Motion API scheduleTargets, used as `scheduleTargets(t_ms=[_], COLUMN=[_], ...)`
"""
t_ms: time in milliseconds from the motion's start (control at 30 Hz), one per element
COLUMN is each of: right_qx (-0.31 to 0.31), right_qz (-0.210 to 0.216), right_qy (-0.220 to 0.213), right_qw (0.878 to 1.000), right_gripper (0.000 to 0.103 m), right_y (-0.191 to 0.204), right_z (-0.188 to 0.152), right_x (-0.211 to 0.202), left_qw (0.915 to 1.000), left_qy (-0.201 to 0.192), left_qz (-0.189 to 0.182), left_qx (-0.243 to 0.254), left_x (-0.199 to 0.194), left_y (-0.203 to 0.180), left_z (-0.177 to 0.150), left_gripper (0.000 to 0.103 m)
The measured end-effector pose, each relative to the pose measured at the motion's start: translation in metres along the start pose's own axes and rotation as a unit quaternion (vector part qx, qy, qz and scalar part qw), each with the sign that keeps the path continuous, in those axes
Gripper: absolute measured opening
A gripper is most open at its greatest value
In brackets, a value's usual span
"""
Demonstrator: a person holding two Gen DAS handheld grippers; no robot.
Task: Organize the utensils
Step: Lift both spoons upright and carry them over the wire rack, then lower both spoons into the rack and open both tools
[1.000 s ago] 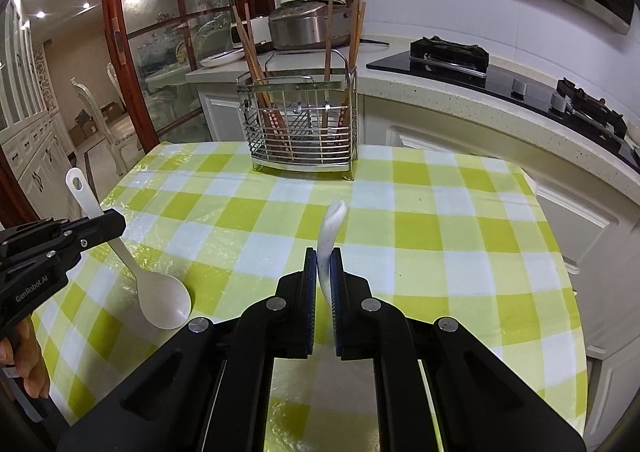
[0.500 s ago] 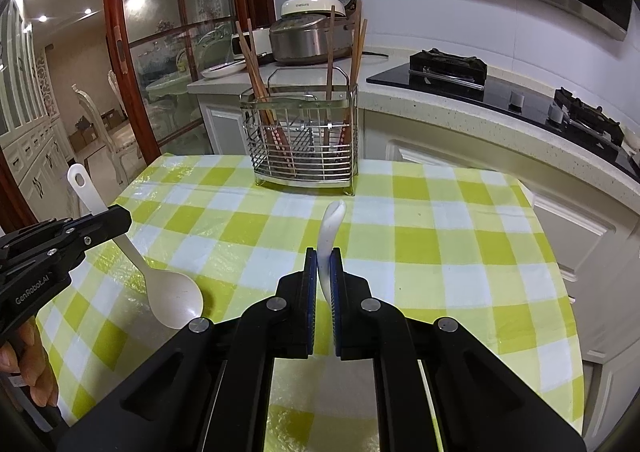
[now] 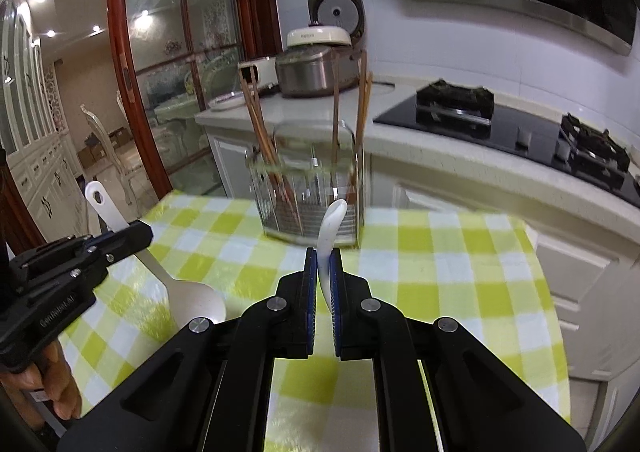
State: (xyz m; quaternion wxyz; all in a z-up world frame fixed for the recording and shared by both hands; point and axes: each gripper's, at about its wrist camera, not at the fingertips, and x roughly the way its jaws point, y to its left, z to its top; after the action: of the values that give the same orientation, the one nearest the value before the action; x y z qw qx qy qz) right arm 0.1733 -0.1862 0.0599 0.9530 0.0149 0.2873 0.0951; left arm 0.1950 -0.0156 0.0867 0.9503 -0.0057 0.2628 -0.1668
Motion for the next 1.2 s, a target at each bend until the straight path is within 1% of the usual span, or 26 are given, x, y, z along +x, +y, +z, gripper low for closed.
scheduleTargets(t_ms=[133, 167, 400, 467, 533, 633, 733, 867, 1067, 1200], right_qx=[-0.003, -0.003, 0.001, 0.005, 0.004, 0.004, 0.007, 0.011, 0.027, 0.029], right_qz=[0.007, 0.009, 0.021, 0.023, 0.024, 0.028, 0.030, 0.035, 0.048, 0.046], right_qy=[-0.015, -0.018, -0.039, -0.046, -0.054, -0.066, -0.072, -0.068, -0.049, -0.041], right_qw=[1.000, 1.000, 0.999, 0.999, 0.998, 0.997, 0.997, 0.997, 0.997, 0.998], right_gripper=[0.007, 0.007, 0.007, 0.007, 0.007, 0.007, 0.007, 0.007, 0.007, 0.007], right_y=[0.001, 0.001, 0.000, 0.000, 0.001, 0.005, 0.004, 0.003, -0.001, -0.002], right_z=[0.031, 0.038, 0.090, 0.105, 0.118, 0.136, 0.149, 0.158, 0.149, 0.140], right_x=[0.002, 0.003, 0.015, 0.019, 0.024, 0.036, 0.055, 0.078, 0.111, 0.128], left_qw=[0.9997, 0.9993, 0.9975, 0.9963, 0.9952, 0.9945, 0.9948, 0.9956, 0.9974, 0.9982], left_qy=[-0.025, -0.037, -0.070, -0.085, -0.097, -0.104, -0.101, -0.093, -0.072, -0.060], left_qz=[0.000, -0.003, 0.000, 0.003, 0.006, 0.011, 0.013, 0.011, 0.004, 0.004], left_qx=[0.007, 0.005, -0.009, -0.010, -0.009, -0.007, -0.006, -0.003, -0.002, -0.001], left_x=[0.001, 0.001, 0.010, 0.014, 0.022, 0.040, 0.059, 0.084, 0.117, 0.131], left_y=[0.000, 0.002, 0.016, 0.018, 0.020, 0.022, 0.024, 0.027, 0.028, 0.029], left_z=[0.030, 0.040, 0.093, 0.109, 0.124, 0.140, 0.147, 0.150, 0.142, 0.133], left_gripper=[0.004, 0.004, 0.004, 0.004, 0.004, 0.004, 0.004, 0.004, 0.004, 0.004])
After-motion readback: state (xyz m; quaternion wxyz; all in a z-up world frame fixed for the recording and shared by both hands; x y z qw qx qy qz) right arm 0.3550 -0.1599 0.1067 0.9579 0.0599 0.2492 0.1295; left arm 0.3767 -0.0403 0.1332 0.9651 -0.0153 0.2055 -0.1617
